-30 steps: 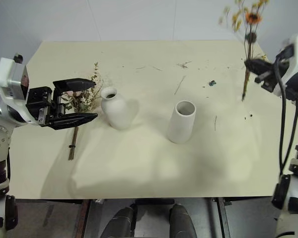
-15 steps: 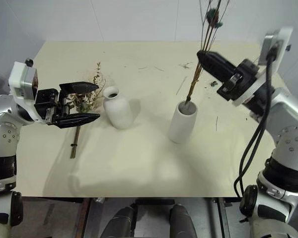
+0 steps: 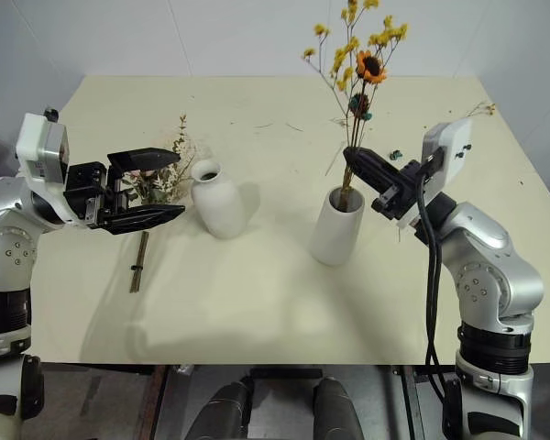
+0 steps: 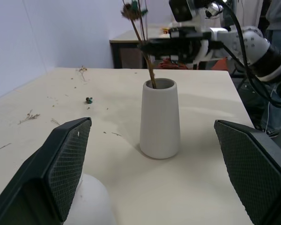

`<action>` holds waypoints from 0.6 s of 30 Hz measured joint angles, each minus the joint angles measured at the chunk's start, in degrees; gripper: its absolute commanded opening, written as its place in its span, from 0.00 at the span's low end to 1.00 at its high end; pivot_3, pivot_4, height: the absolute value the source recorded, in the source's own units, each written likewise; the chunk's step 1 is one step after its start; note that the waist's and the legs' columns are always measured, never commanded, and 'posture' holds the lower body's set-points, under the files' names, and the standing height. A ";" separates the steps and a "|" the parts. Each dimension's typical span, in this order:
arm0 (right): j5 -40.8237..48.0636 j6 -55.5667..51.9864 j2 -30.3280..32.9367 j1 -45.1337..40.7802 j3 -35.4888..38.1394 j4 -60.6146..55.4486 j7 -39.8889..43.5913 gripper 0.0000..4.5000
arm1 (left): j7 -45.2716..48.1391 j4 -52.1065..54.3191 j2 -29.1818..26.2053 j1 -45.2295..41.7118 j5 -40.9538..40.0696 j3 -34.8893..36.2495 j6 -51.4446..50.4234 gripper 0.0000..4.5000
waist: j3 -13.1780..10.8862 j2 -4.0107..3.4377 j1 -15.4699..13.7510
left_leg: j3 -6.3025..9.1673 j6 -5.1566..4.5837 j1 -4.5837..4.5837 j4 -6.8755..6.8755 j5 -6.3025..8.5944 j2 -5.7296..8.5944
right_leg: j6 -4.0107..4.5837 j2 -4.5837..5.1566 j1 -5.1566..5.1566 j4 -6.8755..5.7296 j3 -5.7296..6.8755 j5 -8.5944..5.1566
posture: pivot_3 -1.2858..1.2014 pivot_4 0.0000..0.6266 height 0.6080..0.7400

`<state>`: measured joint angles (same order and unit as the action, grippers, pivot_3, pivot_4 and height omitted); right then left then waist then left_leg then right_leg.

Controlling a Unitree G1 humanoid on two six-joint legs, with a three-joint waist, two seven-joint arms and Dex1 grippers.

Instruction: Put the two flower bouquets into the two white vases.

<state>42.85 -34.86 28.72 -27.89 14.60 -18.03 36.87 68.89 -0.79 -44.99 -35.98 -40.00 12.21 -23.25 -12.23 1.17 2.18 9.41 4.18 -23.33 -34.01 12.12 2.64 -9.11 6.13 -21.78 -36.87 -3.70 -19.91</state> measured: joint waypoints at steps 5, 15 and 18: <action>-0.15 1.01 1.88 2.29 -0.56 -2.19 1.51 0.53 | -0.50 0.01 -0.12 -0.01 0.11 0.35 0.04 1.00 | 0.00 0.00 -0.29 | -0.01 0.01 0.00 -0.01 0.00 0.01 | 0.01 0.01 0.02 0.00 0.00 0.01 | 0.52 0.24 1.00; -1.56 4.47 20.02 0.75 6.53 8.61 12.59 0.99 | -7.29 -4.60 -12.62 -0.23 9.03 -1.34 -8.72 1.00 | -0.02 0.00 -0.39 | -0.07 -0.01 0.03 0.08 0.01 -0.01 | 0.05 -0.03 0.03 0.10 0.00 -0.01 | 0.52 0.24 1.00; -1.77 4.27 28.48 -0.96 6.94 14.38 21.07 0.99 | -7.95 -7.70 -18.97 -2.00 12.73 -3.67 -14.26 1.00 | -0.03 -0.01 -0.32 | -0.09 -0.03 0.04 0.19 0.02 -0.08 | 0.07 -0.08 0.03 0.20 -0.01 -0.03 | 0.52 0.24 1.00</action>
<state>41.08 -30.58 57.20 -28.85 21.54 -3.65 57.93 60.94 -8.49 -63.96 -37.98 -27.28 8.54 -37.50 -12.26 1.16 1.86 9.32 4.15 -23.29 -33.82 12.14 2.57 -9.03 6.05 -21.75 -36.67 -3.70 -19.94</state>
